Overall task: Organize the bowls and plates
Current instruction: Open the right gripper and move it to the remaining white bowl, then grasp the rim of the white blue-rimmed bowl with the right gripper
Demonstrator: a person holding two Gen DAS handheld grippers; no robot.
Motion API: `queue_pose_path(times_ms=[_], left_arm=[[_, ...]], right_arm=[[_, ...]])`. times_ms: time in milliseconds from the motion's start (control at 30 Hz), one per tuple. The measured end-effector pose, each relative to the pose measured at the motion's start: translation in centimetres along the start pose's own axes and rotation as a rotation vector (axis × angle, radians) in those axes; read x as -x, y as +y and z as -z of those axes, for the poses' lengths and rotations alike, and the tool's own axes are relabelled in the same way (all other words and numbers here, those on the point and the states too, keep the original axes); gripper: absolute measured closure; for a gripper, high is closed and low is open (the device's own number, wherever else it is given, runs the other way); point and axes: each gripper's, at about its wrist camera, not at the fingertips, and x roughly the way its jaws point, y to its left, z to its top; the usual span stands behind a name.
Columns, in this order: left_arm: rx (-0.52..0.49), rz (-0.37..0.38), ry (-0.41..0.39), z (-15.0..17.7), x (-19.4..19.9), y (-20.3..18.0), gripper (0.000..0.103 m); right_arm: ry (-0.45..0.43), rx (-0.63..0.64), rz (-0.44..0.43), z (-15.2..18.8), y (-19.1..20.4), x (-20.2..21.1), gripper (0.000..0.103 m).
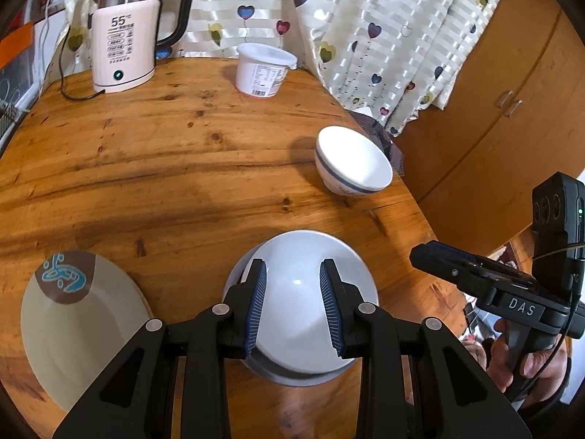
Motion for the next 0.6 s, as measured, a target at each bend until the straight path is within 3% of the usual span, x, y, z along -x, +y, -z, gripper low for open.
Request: queue_pose_path(times_ms=[600], left_arm=[[-0.082,0.034,0.042,-4.2,-2.4,-2.7,0.071]], right_arm=[[-0.031,-0.032,0.047,-2.1,-2.1,0.3,0.045]])
